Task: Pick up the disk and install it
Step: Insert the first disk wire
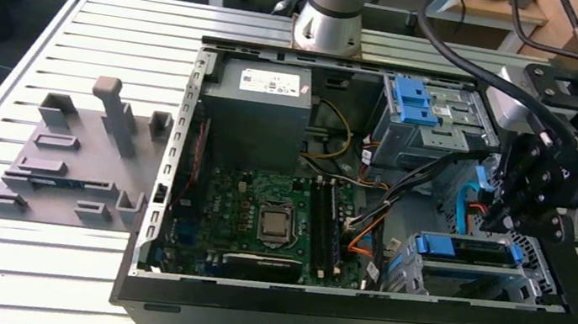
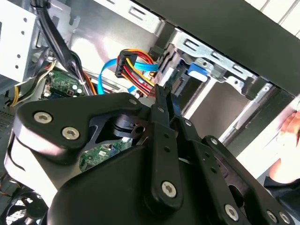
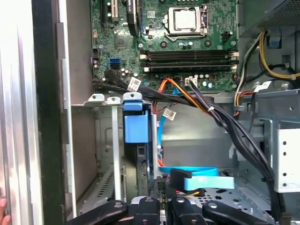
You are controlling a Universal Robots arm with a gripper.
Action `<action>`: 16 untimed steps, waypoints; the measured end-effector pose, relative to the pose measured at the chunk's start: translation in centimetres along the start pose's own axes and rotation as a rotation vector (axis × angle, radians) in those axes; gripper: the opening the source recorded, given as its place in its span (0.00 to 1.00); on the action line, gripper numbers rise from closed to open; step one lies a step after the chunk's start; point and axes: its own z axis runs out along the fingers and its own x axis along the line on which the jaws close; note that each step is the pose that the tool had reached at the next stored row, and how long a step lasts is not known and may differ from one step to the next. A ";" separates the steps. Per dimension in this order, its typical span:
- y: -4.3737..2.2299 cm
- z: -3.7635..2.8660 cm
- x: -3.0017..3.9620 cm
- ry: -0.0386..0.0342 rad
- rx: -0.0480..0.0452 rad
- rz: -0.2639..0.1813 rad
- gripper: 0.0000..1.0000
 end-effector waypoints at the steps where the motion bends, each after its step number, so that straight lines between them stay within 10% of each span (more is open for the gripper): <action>1: -0.01 0.01 0.21 0.0001 0.0000 0.002 0.16; 16: -0.74 0.56 0.76 0.0014 -0.0225 0.010 0.16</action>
